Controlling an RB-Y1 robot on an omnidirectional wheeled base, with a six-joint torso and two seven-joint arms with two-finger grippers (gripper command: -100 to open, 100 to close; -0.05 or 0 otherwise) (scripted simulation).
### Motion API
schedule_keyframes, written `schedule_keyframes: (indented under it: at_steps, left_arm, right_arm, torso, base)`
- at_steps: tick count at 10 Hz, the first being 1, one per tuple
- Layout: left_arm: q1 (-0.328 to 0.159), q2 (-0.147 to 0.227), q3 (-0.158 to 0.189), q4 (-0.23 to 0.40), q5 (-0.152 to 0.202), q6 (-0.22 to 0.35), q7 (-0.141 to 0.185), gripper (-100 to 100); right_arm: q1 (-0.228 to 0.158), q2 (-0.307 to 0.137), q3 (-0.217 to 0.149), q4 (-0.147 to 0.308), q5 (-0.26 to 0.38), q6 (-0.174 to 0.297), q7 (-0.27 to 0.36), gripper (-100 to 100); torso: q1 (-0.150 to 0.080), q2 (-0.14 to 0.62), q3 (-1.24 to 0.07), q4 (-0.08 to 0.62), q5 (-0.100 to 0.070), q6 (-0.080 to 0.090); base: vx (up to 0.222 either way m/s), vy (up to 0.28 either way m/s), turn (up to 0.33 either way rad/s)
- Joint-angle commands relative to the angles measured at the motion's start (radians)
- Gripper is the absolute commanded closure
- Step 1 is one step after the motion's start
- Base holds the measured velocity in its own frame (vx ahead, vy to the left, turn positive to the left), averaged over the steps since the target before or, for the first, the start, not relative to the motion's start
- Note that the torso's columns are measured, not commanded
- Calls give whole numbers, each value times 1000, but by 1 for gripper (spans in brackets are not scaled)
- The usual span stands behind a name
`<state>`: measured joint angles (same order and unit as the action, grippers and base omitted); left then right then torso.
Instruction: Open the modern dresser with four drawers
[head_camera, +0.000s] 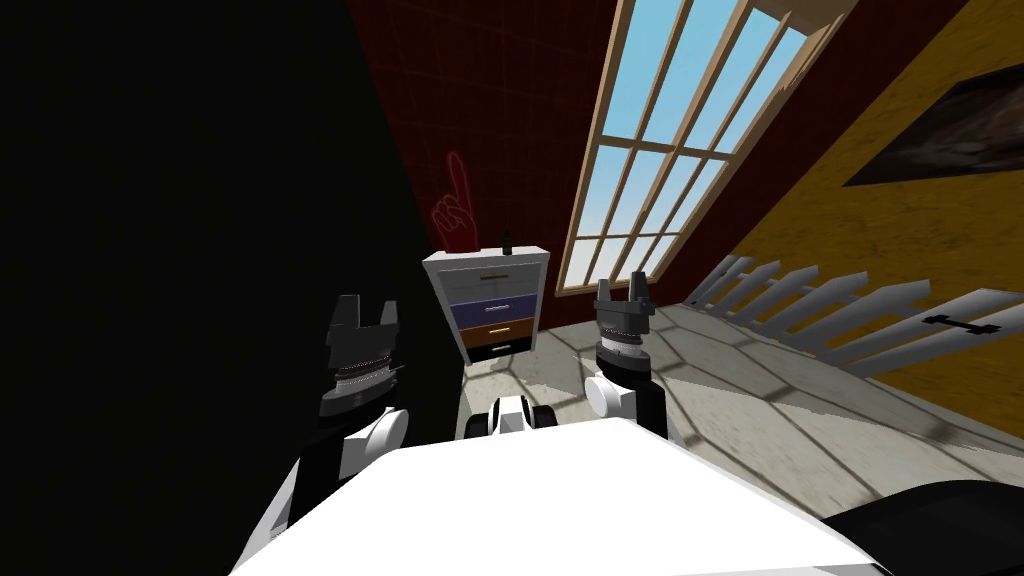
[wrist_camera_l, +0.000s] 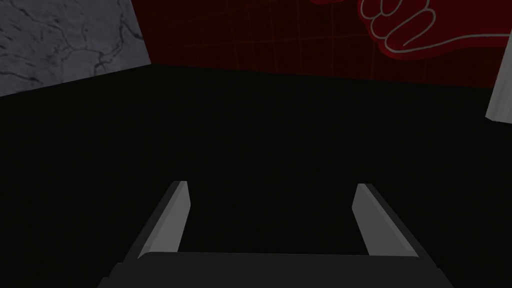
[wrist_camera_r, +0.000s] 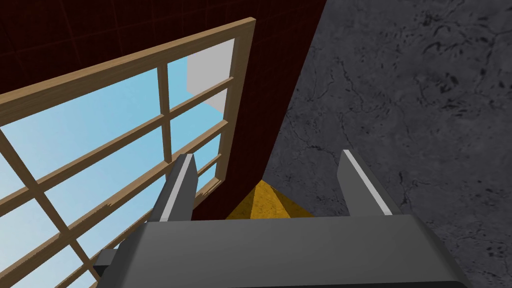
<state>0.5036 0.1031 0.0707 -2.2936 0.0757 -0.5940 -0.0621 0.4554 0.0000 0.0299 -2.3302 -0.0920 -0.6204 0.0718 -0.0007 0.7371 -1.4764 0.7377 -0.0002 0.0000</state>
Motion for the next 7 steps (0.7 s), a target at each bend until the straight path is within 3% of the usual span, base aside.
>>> schedule_keyframes:
  at_steps: [1, 7]
  left_arm:
    - [-13, 22, -1, 71, -7, -20, -5, -100]
    - [-35, 50, -1, 203, -18, -51, -13, -100]
  right_arm:
    - [0, 0, 0, 0, 0, 0, 0, 0]
    - [0, 0, 0, 0, 0, 0, 0, 0]
  torso:
    - [1, 1, 0, 0, 0, 0]
    - [1, 1, 0, 0, 0, 0]
  base:
    - [77, -31, -13]
    - [65, -24, -9]
